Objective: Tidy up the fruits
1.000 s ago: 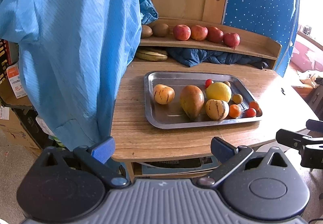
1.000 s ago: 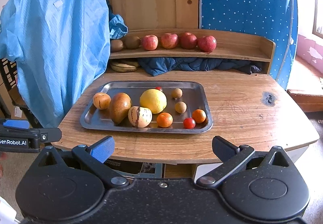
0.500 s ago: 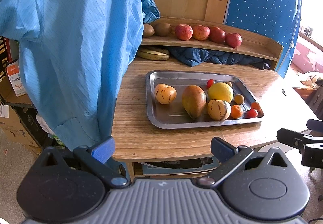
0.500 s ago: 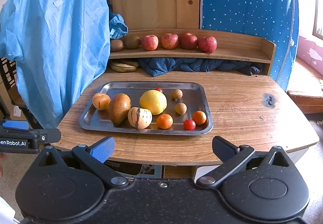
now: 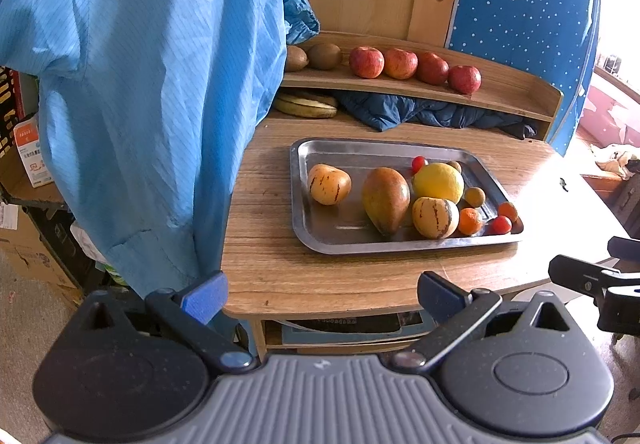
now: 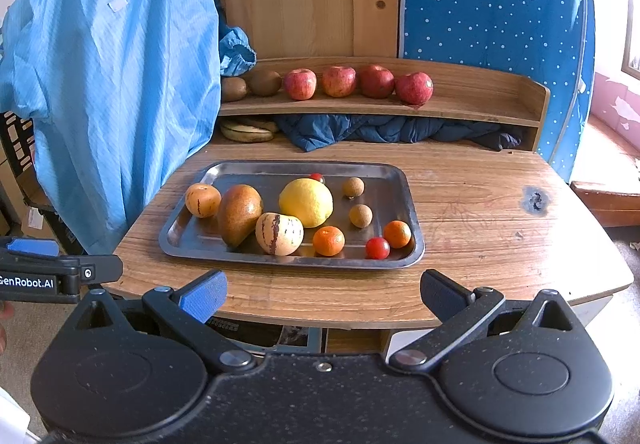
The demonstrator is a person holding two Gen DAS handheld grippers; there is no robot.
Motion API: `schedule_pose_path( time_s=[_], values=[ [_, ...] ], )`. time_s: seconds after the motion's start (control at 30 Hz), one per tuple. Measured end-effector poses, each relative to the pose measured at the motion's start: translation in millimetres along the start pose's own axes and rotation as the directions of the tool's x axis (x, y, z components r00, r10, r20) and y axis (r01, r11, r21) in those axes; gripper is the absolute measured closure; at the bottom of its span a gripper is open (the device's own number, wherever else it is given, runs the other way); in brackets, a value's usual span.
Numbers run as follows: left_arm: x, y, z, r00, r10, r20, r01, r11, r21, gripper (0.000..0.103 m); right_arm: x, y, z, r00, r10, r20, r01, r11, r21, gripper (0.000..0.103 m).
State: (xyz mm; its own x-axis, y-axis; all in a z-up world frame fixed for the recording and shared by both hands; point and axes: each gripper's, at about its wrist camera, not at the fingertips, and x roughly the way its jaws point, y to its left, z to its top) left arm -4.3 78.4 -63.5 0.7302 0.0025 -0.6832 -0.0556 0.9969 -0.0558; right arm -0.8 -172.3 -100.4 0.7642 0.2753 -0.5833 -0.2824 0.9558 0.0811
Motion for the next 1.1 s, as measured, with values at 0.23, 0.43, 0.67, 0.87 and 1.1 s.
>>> schedule_pose_path(
  time_s=[0.23,0.43,0.67,0.87,1.1],
  values=[
    [-0.4,-1.4,-0.1,1.000,0.005,-0.001,-0.005,1.000,0.000,0.000,0.2,0.2,0.2,1.000,0.000,0.000,0.000,1.000,0.000,0.001],
    [0.1,-2.0,0.1,1.000,0.008,-0.003,-0.008,1.000,-0.001,0.000,0.5,-0.1,0.5,1.000,0.001,-0.002,-0.001,1.000,0.000,0.001],
    [1.1,-0.8,0.2,1.000,0.009,-0.003,-0.010,1.000,-0.008,0.000,2.9,2.1,0.8,1.000,0.008,-0.007,-0.008,1.000,-0.006,0.001],
    [1.4,-0.7,0.4,1.000,0.008,-0.003,-0.009,1.000,-0.007,0.000,5.3,3.1,2.0,1.000,0.009,-0.009,-0.009,1.000,-0.006,0.001],
    [4.5,-0.3,1.9,1.000,0.002,-0.005,-0.002,1.000,-0.008,0.000,6.9,2.5,2.1,1.000,0.009,-0.012,-0.009,1.000,-0.008,0.001]
  ],
)
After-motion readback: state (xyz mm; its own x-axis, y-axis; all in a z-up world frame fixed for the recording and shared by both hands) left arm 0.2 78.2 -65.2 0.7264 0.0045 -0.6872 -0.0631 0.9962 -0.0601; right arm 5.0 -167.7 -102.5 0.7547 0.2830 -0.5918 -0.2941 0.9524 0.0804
